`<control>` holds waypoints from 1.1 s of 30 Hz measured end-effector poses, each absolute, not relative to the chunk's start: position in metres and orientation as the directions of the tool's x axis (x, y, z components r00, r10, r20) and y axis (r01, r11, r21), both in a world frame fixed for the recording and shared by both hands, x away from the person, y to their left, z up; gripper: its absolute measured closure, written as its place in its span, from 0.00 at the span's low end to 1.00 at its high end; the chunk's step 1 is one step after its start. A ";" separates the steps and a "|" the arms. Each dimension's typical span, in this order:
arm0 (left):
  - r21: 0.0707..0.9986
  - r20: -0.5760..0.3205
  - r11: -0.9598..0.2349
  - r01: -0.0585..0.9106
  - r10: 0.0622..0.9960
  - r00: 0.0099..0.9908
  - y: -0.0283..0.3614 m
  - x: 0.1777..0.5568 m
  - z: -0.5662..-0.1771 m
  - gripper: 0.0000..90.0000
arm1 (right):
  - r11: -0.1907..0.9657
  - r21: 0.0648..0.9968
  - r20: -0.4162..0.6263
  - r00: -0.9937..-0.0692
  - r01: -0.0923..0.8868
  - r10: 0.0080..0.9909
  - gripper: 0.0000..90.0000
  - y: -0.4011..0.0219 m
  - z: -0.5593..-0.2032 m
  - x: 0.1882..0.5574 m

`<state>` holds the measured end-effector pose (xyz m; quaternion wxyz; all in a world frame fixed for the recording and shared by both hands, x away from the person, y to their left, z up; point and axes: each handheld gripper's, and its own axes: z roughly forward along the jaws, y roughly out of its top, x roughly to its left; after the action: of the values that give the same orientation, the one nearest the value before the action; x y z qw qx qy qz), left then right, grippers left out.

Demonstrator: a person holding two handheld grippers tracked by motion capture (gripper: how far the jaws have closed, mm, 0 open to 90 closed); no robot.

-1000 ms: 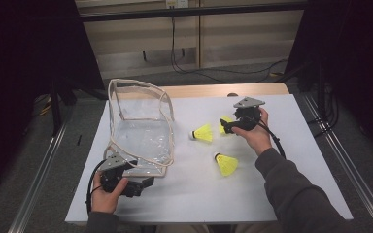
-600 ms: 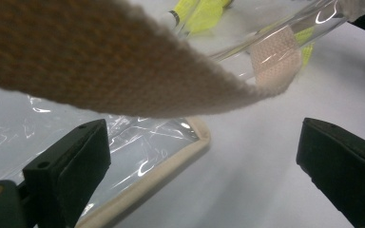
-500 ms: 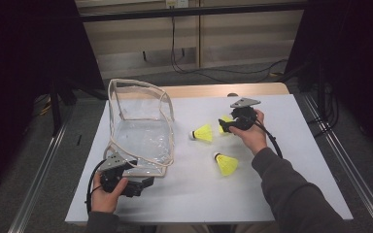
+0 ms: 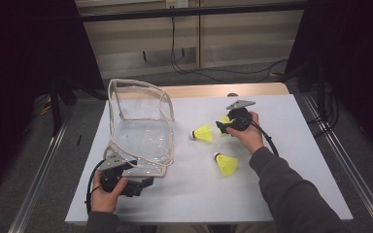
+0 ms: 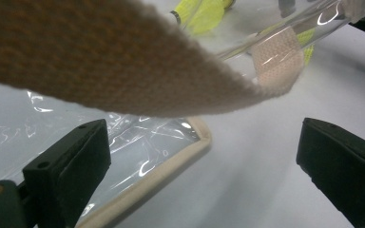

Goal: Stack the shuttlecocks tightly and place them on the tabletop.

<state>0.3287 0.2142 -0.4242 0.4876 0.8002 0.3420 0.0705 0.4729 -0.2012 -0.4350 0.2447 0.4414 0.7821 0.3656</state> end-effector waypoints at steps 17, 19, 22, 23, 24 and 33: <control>0.830 -0.219 -0.288 0.478 0.620 0.754 0.215 0.328 -0.423 0.04 | 0.369 0.760 -0.055 -0.513 0.535 0.857 0.68 -0.208 -0.435 0.465; 0.830 -0.220 -0.287 0.478 0.620 0.753 0.215 0.328 -0.423 0.04 | 0.374 0.756 -0.059 -0.512 0.538 0.857 0.73 -0.211 -0.433 0.463; 0.830 -0.219 -0.288 0.478 0.620 0.753 0.215 0.328 -0.423 0.04 | 0.382 0.761 -0.073 -0.516 0.525 0.854 0.78 -0.212 -0.430 0.462; 0.829 -0.218 -0.289 0.478 0.621 0.753 0.215 0.328 -0.423 0.04 | 0.383 0.762 -0.075 -0.516 0.522 0.853 0.81 -0.213 -0.428 0.461; 0.831 -0.220 -0.285 0.478 0.621 0.753 0.215 0.328 -0.423 0.04 | 0.391 0.763 -0.084 -0.520 0.515 0.850 0.85 -0.214 -0.427 0.460; 0.833 -0.215 -0.286 0.473 0.621 0.753 0.214 0.328 -0.422 0.04 | 0.397 0.772 -0.098 -0.524 0.497 0.846 0.98 -0.224 -0.413 0.454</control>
<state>0.3276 0.2144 -0.4224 0.4894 0.7983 0.3429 0.0757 0.4544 -0.2242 -0.4131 0.2473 0.4207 0.7983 0.3530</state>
